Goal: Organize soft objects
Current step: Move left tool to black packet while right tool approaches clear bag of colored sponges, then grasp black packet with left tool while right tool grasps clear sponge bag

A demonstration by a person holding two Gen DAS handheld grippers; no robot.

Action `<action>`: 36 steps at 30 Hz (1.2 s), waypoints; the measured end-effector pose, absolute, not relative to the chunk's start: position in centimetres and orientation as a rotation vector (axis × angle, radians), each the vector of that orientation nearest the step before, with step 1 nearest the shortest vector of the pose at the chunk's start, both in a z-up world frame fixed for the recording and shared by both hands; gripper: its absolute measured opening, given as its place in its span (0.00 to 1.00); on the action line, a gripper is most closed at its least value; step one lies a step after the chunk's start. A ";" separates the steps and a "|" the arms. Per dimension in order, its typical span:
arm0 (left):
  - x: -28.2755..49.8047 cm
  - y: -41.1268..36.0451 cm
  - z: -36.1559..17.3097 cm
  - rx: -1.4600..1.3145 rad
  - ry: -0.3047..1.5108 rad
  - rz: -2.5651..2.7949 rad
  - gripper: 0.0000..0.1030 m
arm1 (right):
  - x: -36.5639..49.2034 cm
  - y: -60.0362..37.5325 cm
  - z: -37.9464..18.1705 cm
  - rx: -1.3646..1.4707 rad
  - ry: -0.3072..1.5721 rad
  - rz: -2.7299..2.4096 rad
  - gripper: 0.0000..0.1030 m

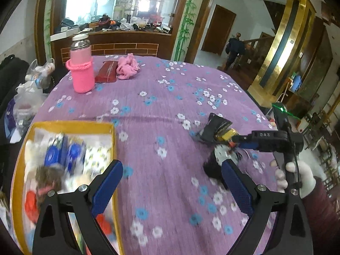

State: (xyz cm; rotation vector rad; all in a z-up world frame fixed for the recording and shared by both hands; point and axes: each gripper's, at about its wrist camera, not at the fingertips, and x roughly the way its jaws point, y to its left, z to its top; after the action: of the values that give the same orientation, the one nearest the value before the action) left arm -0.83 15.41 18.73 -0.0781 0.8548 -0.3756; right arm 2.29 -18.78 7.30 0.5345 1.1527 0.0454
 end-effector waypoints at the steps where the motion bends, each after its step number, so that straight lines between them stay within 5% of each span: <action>1: 0.4 14.5 18.5 -0.069 0.859 -0.381 0.92 | 3.3 -18.8 7.2 0.532 1.158 0.040 0.48; 14: 16.5 0.3 11.0 0.106 1.029 -0.656 0.88 | 5.1 -20.5 7.9 0.532 1.113 -0.019 0.48; 21: 19.7 -2.9 6.2 0.222 1.117 -0.703 0.60 | 5.8 -19.7 8.1 0.482 1.102 -0.020 0.48; 31: 19.0 -5.7 4.3 0.350 1.030 -0.682 0.75 | 7.7 -17.3 7.3 0.342 1.117 -0.080 0.53; 32: 18.9 -5.9 4.2 0.356 1.019 -0.673 0.70 | 7.9 -16.8 7.3 0.302 1.120 -0.091 0.53; 34: 18.9 -5.4 4.5 0.325 1.015 -0.672 0.43 | 8.1 -15.8 7.2 0.219 1.128 -0.104 0.50; 36: 19.3 -4.5 4.7 0.274 1.032 -0.670 0.34 | 7.8 -15.6 7.2 0.194 1.116 -0.105 0.42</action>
State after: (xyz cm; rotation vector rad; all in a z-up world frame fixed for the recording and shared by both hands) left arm 19.27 -4.54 4.74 0.2744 1.0319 -0.6701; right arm 7.83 -15.64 7.20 0.1944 1.1156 -0.1053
